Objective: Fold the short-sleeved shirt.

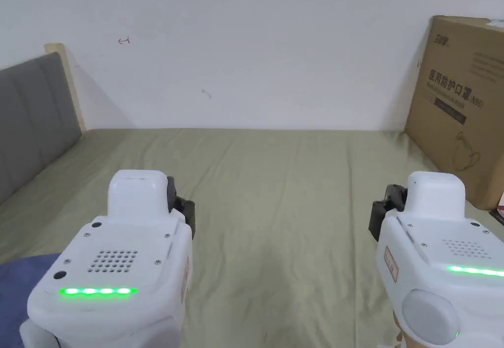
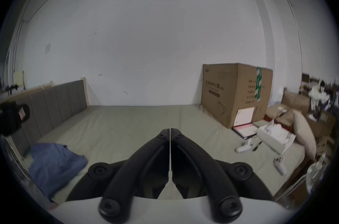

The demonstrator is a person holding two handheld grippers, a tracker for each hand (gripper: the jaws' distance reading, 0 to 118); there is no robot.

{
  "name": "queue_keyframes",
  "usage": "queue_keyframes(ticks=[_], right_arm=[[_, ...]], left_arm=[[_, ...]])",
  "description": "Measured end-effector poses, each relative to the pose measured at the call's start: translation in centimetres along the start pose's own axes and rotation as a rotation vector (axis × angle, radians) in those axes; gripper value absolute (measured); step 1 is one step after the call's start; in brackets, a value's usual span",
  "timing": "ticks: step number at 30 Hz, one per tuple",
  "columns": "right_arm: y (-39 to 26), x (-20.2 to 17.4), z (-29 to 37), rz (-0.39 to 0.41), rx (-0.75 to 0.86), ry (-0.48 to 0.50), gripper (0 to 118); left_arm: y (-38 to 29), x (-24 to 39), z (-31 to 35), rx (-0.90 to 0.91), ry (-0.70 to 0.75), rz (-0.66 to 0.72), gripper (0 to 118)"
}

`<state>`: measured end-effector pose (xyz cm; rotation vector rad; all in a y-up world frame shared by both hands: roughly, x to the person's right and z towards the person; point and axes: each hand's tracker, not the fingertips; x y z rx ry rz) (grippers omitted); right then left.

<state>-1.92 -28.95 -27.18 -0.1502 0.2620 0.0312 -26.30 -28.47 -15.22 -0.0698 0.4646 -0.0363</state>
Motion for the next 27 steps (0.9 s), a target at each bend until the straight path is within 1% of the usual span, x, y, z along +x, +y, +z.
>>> queue_keyframes(ticks=[1, 2, 5, 9, 13, 15, 16, 18, 19, 20, 22, 24, 27], right_arm=[[0.0, -0.2, 0.0, 0.039, 0.015, -0.012, 1], [-0.1, -0.3, 0.2, 0.052, 0.017, -0.022, 1], [0.1, 0.0, -0.3, 0.003, 0.017, 0.001, 1], [0.2, -0.2, -0.6, 0.044, 0.009, -0.002, 1], [0.6, -0.6, -0.7, 0.036, 0.012, 0.013, 1], [0.9, -1.1, -0.7, 0.048, 0.02, 0.033, 1], [1.1, -1.6, -0.7, 0.046, 0.023, 0.051, 1], [1.5, -2.8, -0.7, 0.024, 0.031, 0.146, 1], [1.7, -3.8, -0.8, 0.016, 0.029, 0.17, 1], [1.8, -4.9, -0.9, 0.014, 0.028, 0.21, 1], [1.9, -7.4, -1.0, 0.027, 0.019, 0.297, 1], [1.7, -9.9, -1.1, 0.038, 0.009, 0.367, 1], [1.2, -13.0, -1.2, 0.007, -0.029, 0.479, 1]], left_arm=[[0.1, -0.2, 0.1, 0.004, -0.026, 0.007, 0], [0.1, -0.3, 0.1, 0.001, -0.045, 0.033, 0], [0.2, -0.2, -0.6, -0.015, -0.055, 0.038, 0], [0.3, -0.8, -0.9, -0.023, -0.075, 0.101, 0], [0.7, -1.9, -1.0, -0.029, -0.07, 0.117, 0], [0.9, -2.6, -0.7, -0.026, -0.058, 0.128, 0], [1.0, -3.1, -0.5, -0.026, -0.058, 0.136, 0], [1.3, -4.7, 0.1, -0.02, -0.035, 0.164, 0], [1.4, -5.5, 0.7, -0.019, -0.012, 0.166, 0], [1.4, -6.6, 1.2, -0.019, 0.052, 0.166, 0], [1.4, -8.9, 2.2, -0.026, 0.122, 0.166, 0], [1.2, -11.2, 3.8, 0.0, 0.185, 0.194, 0], [1.1, -13.9, 5.9, -0.01, 0.283, 0.208, 0]])
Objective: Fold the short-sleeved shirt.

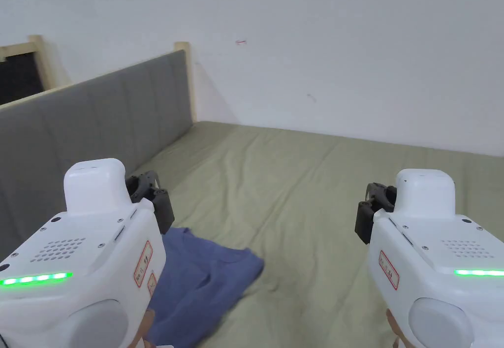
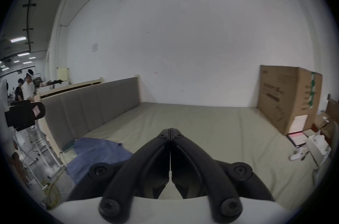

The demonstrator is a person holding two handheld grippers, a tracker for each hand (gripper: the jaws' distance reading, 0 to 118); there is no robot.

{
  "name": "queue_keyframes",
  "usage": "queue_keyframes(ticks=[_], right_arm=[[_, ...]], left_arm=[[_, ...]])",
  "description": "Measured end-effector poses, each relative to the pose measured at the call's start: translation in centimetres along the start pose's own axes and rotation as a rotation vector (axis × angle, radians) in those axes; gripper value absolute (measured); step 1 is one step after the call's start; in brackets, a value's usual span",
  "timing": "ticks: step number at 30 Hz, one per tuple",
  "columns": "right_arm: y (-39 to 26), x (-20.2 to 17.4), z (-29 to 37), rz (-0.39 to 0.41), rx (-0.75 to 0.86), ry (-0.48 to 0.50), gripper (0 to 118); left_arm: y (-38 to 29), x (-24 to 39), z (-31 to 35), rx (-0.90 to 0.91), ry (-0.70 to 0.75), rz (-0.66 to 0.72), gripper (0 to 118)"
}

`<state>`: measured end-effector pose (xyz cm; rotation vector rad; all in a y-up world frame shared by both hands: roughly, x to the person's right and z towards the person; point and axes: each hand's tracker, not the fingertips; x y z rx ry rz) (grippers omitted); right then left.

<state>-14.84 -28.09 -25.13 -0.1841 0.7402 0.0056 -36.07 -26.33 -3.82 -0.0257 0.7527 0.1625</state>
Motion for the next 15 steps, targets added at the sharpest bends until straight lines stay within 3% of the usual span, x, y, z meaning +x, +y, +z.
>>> queue_keyframes(ticks=[6, 14, 15], right_arm=[[-0.7, -3.4, -1.5, 0.04, -0.036, 0.068, 1], [-2.5, -3.3, -3.5, 0.038, -0.112, 0.068, 1], [-2.8, -3.1, -3.9, 0.033, -0.125, 0.066, 1]], left_arm=[[-0.3, -3.3, -0.2, -0.035, 0.077, -0.008, 0], [-5.0, -5.2, -6.4, -0.239, 0.095, -0.018, 0], [-5.9, -5.5, -7.5, -0.281, 0.089, -0.01, 9]])
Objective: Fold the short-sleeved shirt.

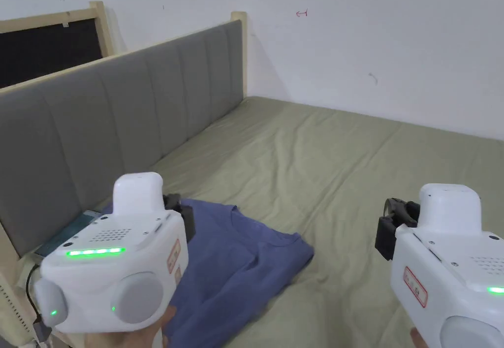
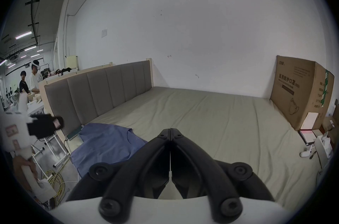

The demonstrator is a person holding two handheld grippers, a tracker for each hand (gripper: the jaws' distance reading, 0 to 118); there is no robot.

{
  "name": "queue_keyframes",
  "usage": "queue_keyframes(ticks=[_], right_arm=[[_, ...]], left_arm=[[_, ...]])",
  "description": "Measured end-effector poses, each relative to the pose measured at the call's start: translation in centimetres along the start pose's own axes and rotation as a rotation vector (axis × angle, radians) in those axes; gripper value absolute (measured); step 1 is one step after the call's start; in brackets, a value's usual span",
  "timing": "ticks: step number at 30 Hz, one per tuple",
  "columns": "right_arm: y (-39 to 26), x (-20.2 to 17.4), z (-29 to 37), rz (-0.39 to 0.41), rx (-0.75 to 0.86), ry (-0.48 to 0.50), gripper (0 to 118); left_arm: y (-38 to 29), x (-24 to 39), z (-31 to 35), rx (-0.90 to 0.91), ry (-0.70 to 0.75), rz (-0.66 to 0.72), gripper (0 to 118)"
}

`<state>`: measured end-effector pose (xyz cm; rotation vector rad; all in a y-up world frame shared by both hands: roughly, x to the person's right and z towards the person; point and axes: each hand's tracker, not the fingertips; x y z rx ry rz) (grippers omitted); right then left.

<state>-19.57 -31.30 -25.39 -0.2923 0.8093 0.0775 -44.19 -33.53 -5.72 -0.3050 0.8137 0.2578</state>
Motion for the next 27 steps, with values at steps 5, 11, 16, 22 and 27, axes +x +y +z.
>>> queue_keyframes(ticks=[5, 11, 16, 22, 27], right_arm=[[-1.3, 0.9, -2.4, 0.0, -0.071, -0.023, 0], [-3.0, 2.1, -5.6, -0.015, -0.136, -0.062, 0], [-4.6, 3.0, -7.6, -0.026, -0.197, -0.073, 0], [-6.1, 3.9, -8.6, -0.037, -0.261, -0.076, 1], [-6.5, 4.6, -8.5, -0.081, -0.275, -0.083, 0]], left_arm=[[-4.2, -0.8, -6.7, -0.241, -0.056, 0.081, 111], [-7.8, 0.1, -13.6, -0.397, -0.071, 0.055, 114], [-10.4, 1.5, -19.1, -0.506, -0.082, 0.024, 111], [-13.2, 4.0, -23.1, -0.684, -0.074, -0.146, 85], [-11.0, 2.8, -21.1, -0.618, 0.032, -0.074, 4]])
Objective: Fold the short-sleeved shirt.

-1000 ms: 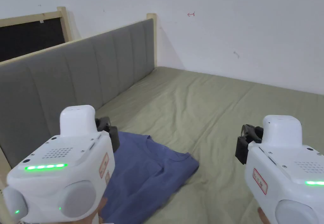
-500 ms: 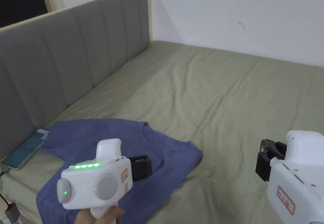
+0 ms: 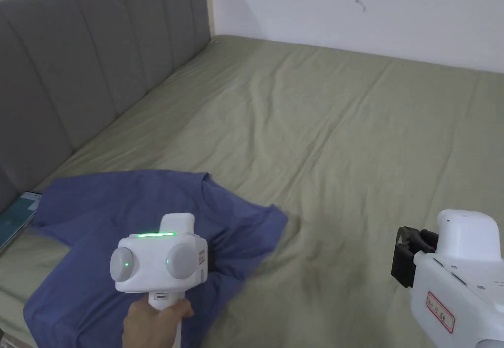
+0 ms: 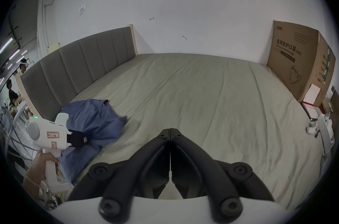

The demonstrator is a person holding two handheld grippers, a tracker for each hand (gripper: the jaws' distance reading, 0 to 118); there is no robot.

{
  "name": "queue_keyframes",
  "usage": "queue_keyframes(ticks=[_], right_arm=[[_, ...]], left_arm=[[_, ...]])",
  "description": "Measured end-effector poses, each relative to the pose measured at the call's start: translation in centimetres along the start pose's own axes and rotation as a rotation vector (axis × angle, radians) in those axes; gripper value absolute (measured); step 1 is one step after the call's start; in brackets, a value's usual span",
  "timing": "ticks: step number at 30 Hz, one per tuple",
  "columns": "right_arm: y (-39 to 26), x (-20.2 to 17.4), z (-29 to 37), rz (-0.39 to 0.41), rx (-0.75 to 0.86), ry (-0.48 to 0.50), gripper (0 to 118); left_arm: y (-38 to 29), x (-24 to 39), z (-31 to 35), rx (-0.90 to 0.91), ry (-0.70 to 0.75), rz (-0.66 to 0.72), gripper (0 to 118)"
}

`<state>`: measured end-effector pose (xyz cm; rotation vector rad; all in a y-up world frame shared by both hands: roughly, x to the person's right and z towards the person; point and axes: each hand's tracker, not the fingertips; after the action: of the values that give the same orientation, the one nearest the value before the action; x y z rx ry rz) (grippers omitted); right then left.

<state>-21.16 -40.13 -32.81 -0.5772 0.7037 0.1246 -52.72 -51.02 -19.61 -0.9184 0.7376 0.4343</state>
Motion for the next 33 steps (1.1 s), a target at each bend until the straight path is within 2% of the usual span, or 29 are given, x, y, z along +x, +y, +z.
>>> queue_keyframes(ticks=[1, 3, 6, 12, 15, 17, 20, 23, 29, 31, 33], right_arm=[[0.0, 0.1, 0.1, -0.011, -0.002, 0.0, 0], [-0.1, 0.4, 0.4, -0.026, -0.001, 0.003, 0], [-0.2, 0.9, 1.2, -0.032, 0.001, -0.002, 0], [0.2, 3.5, 3.2, -0.091, 0.03, -0.036, 0], [0.6, 4.9, 4.8, -0.097, 0.06, -0.071, 0], [0.9, 6.1, 6.1, -0.11, 0.087, -0.099, 0], [1.1, 8.1, 8.4, -0.151, 0.14, -0.147, 0], [1.2, 10.5, 10.7, -0.179, 0.166, -0.193, 0], [1.0, 15.9, 15.4, -0.247, 0.241, -0.333, 0], [0.6, 17.6, 16.8, -0.277, 0.26, -0.377, 0], [0.1, 18.9, 17.9, -0.299, 0.262, -0.415, 0]], left_arm=[[-0.1, -0.2, -0.2, -0.011, 0.052, -0.028, 4], [0.1, -1.3, -0.8, -0.04, -0.049, 0.035, 4], [0.9, -1.9, 0.4, -0.04, -0.094, 0.097, 4], [3.0, -0.4, 4.6, 0.027, -0.166, 0.086, 4], [4.6, 1.7, 7.6, 0.094, -0.34, 0.113, 4], [5.9, 4.8, 10.0, 0.12, -0.435, 0.071, 4], [7.0, 11.2, 14.1, 0.19, -0.505, -0.088, 4], [7.2, 17.7, 18.0, 0.228, -0.7, -0.156, 4], [3.4, 29.4, 22.9, 0.175, -1.058, -0.281, 4], [1.4, 32.8, 22.5, 0.107, -1.07, -0.326, 4], [-1.4, 35.9, 21.2, 0.085, -0.986, -0.402, 4]])
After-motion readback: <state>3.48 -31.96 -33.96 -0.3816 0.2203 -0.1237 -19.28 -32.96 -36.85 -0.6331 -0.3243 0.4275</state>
